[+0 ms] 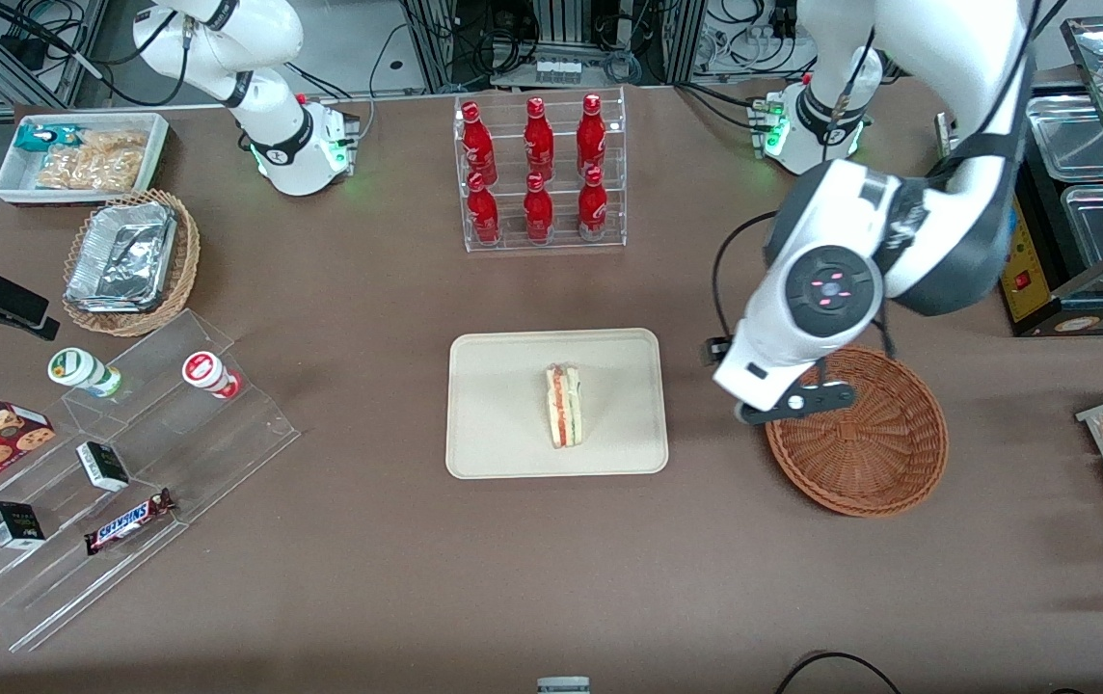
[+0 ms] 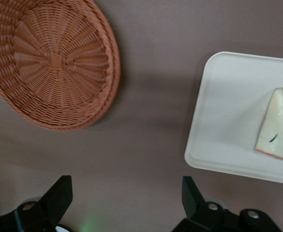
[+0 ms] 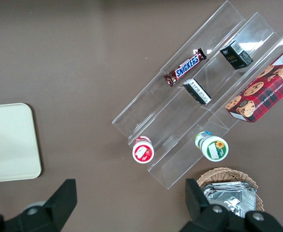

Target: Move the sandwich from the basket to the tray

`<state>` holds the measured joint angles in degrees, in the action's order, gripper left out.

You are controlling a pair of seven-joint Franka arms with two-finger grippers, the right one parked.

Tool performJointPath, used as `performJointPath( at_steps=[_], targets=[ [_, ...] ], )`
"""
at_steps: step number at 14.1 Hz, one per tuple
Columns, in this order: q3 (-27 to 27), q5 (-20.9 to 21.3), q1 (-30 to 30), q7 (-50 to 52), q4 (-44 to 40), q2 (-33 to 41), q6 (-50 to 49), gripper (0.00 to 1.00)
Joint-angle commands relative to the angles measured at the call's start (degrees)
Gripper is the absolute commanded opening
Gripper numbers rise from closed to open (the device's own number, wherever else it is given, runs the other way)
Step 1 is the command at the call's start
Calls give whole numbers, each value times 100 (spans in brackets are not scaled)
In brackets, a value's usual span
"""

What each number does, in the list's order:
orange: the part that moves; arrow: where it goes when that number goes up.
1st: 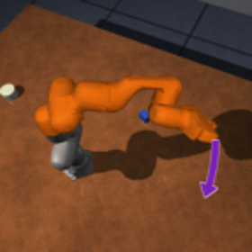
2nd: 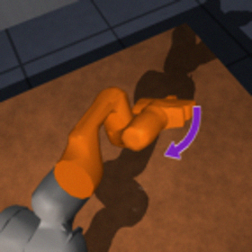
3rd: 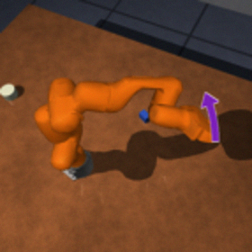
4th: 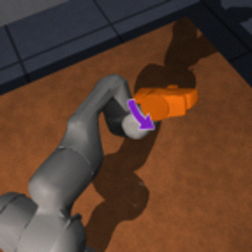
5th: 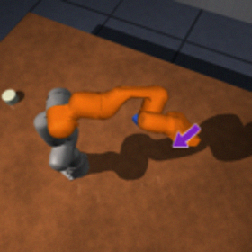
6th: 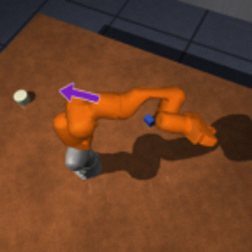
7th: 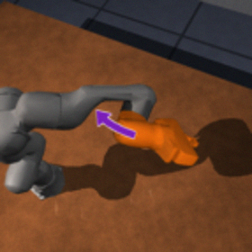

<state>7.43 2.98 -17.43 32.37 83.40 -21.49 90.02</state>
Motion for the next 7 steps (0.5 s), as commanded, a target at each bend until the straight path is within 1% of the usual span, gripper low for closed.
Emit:
performJointPath(
  at_steps=[1, 4, 7],
  targets=[
    [65, -17, 432, -721, 738, 785, -11, 100],
    [65, -34, 914, -1635, 1239, 1427, -20, 100],
    [83, -34, 1433, -2733, 1285, 1779, -353, 100]
  ],
)
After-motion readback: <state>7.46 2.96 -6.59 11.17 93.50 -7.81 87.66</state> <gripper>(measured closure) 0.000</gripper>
